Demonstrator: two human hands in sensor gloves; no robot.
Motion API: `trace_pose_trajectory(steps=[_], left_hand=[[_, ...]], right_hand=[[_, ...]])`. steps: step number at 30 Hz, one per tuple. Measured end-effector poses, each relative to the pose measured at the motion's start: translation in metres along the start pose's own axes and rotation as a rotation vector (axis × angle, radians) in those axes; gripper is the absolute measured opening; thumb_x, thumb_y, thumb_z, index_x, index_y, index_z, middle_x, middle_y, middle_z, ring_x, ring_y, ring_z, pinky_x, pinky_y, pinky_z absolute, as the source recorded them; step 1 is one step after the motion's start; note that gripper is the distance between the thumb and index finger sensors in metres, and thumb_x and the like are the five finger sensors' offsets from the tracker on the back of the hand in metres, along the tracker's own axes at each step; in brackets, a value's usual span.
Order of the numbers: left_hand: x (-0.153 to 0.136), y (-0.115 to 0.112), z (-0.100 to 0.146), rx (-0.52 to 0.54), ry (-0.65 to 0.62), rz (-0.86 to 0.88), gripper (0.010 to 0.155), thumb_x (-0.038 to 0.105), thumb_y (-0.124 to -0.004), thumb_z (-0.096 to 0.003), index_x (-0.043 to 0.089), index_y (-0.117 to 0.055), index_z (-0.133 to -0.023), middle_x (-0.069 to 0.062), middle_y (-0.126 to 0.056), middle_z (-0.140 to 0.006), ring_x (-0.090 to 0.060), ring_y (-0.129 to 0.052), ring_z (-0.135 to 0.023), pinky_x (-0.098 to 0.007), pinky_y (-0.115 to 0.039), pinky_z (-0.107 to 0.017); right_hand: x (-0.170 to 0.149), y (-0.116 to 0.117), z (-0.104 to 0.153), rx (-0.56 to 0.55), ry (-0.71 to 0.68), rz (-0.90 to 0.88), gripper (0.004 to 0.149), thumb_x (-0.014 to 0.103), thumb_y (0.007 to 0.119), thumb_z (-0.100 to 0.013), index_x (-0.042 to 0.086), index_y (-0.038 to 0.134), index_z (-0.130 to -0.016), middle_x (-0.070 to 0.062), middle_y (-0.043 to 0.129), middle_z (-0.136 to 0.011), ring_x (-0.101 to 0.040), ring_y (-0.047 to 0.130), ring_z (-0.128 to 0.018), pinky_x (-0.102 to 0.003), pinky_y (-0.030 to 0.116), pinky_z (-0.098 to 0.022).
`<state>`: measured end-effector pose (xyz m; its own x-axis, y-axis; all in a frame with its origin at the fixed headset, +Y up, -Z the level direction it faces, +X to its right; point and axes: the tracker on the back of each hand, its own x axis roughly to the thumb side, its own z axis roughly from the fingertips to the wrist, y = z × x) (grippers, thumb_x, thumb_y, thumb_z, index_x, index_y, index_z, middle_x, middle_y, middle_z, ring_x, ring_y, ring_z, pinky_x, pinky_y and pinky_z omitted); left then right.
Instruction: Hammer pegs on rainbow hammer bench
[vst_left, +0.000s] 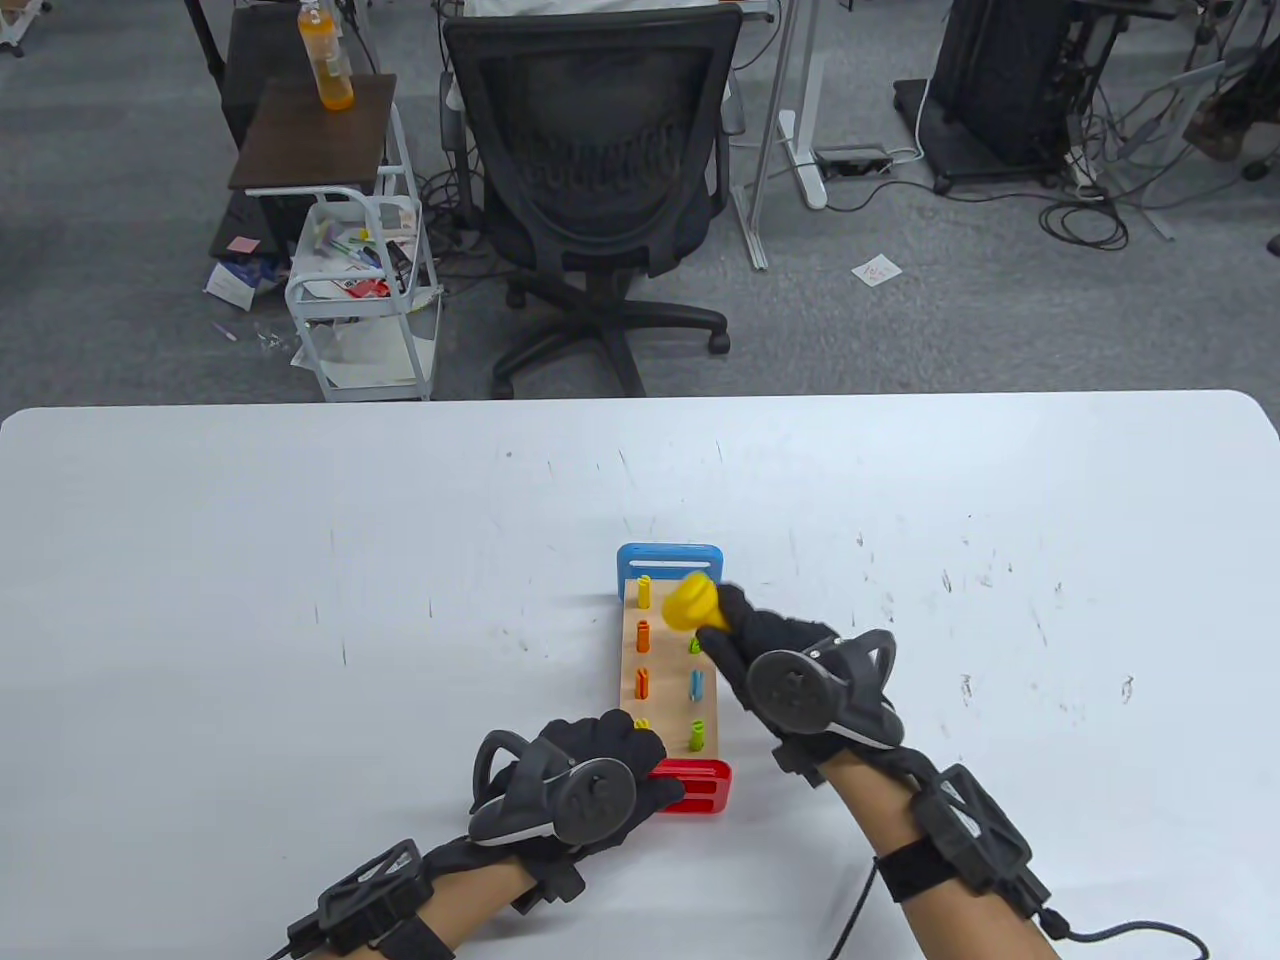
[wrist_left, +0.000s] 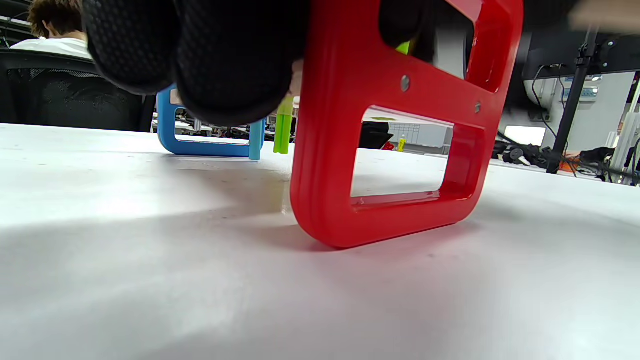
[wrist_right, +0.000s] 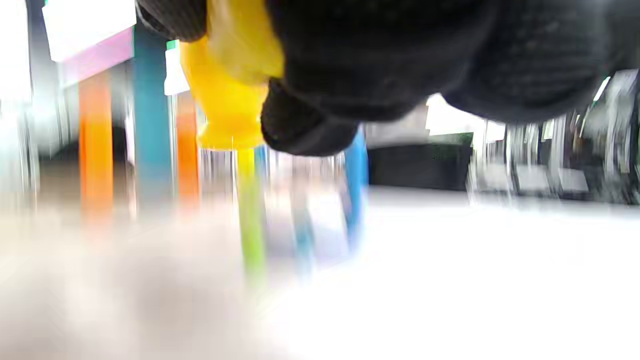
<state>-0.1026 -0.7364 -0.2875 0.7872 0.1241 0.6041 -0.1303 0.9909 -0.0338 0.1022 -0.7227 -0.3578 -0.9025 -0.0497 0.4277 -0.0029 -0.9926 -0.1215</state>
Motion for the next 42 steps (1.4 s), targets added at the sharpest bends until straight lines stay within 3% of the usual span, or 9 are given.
trace_pose_trajectory(steps=[1,9,14,19,30,34,38,39,42], left_hand=[[0.001,0.001,0.0,0.003,-0.002,0.002,0.058,0.065,-0.048,-0.0516,0.026,-0.073,-0.087,-0.006,-0.08,-0.084,-0.024,-0.096,-0.057,-0.056,-0.079,-0.063],[0.0,0.001,0.0,0.001,-0.003,0.007,0.058,0.065,-0.048,-0.0516,0.026,-0.073,-0.087,-0.007,-0.08,-0.084,-0.024,-0.096,-0.057,-0.056,-0.079,-0.063],[0.0,0.001,0.0,0.0,-0.003,0.007,0.058,0.065,-0.048,-0.0516,0.026,-0.073,-0.087,-0.007,-0.08,-0.084,-0.024,-0.096,-0.057,-0.056,-0.079,-0.063],[0.0,0.001,0.0,-0.005,-0.007,0.017,0.058,0.065,-0.048,-0.0518,0.026,-0.073,-0.087,-0.007,-0.079,-0.085,-0.025,-0.096,-0.057,-0.056,-0.078,-0.063],[0.001,0.001,0.0,-0.006,0.0,0.004,0.058,0.065,-0.047,-0.0517,0.026,-0.072,-0.087,-0.006,-0.079,-0.085,-0.024,-0.096,-0.057,-0.056,-0.079,-0.063],[0.002,0.002,0.0,-0.022,0.007,-0.013,0.058,0.065,-0.047,-0.0518,0.025,-0.072,-0.086,-0.007,-0.079,-0.085,-0.025,-0.097,-0.056,-0.057,-0.079,-0.063],[0.004,0.003,0.0,-0.037,0.013,-0.03,0.059,0.064,-0.045,-0.052,0.025,-0.072,-0.086,-0.006,-0.079,-0.086,-0.026,-0.097,-0.057,-0.057,-0.079,-0.063],[0.004,0.003,0.0,-0.036,0.013,-0.025,0.059,0.064,-0.045,-0.0519,0.025,-0.072,-0.086,-0.007,-0.079,-0.086,-0.026,-0.097,-0.057,-0.058,-0.079,-0.063],[0.004,0.002,-0.001,-0.034,0.012,-0.025,0.059,0.064,-0.045,-0.052,0.024,-0.072,-0.086,-0.007,-0.079,-0.086,-0.026,-0.097,-0.057,-0.058,-0.079,-0.063]], right_hand=[[-0.004,-0.005,0.008,-0.259,-0.026,-0.124,0.063,0.049,0.047,-0.062,0.004,0.066,-0.102,-0.006,0.103,-0.057,-0.006,0.096,-0.016,-0.037,0.094,-0.029],[-0.009,-0.104,0.009,-0.483,-0.042,-0.27,0.062,0.046,0.057,-0.06,0.0,0.071,-0.1,-0.013,0.103,-0.055,-0.017,0.097,-0.016,-0.046,0.09,-0.031],[-0.017,-0.1,0.012,-0.59,-0.002,-0.328,0.062,0.046,0.057,-0.061,0.0,0.071,-0.1,-0.012,0.103,-0.055,-0.015,0.096,-0.016,-0.045,0.091,-0.03],[-0.015,0.0,0.011,-0.091,0.088,-0.107,0.063,0.053,0.05,-0.06,0.007,0.066,-0.101,-0.001,0.103,-0.056,-0.002,0.095,-0.014,-0.033,0.096,-0.029],[-0.022,-0.116,0.017,-0.59,0.018,-0.33,0.061,0.047,0.06,-0.06,0.001,0.072,-0.1,-0.011,0.103,-0.055,-0.015,0.096,-0.016,-0.045,0.091,-0.031],[-0.025,-0.09,0.016,-0.533,0.04,-0.36,0.061,0.046,0.06,-0.061,0.001,0.073,-0.099,-0.012,0.103,-0.055,-0.015,0.096,-0.016,-0.045,0.091,-0.031],[-0.007,0.003,0.003,-0.035,0.007,-0.189,0.062,0.046,0.059,-0.06,-0.001,0.072,-0.099,-0.014,0.103,-0.054,-0.016,0.095,-0.013,-0.046,0.091,-0.028],[-0.01,-0.002,0.012,-0.241,0.017,-0.25,0.062,0.049,0.054,-0.061,0.003,0.07,-0.1,-0.007,0.104,-0.055,-0.008,0.095,-0.014,-0.038,0.094,-0.029],[-0.009,-0.033,0.007,-0.22,0.015,-0.245,0.061,0.046,0.058,-0.062,0.001,0.072,-0.1,-0.011,0.103,-0.055,-0.014,0.096,-0.016,-0.044,0.091,-0.031]])
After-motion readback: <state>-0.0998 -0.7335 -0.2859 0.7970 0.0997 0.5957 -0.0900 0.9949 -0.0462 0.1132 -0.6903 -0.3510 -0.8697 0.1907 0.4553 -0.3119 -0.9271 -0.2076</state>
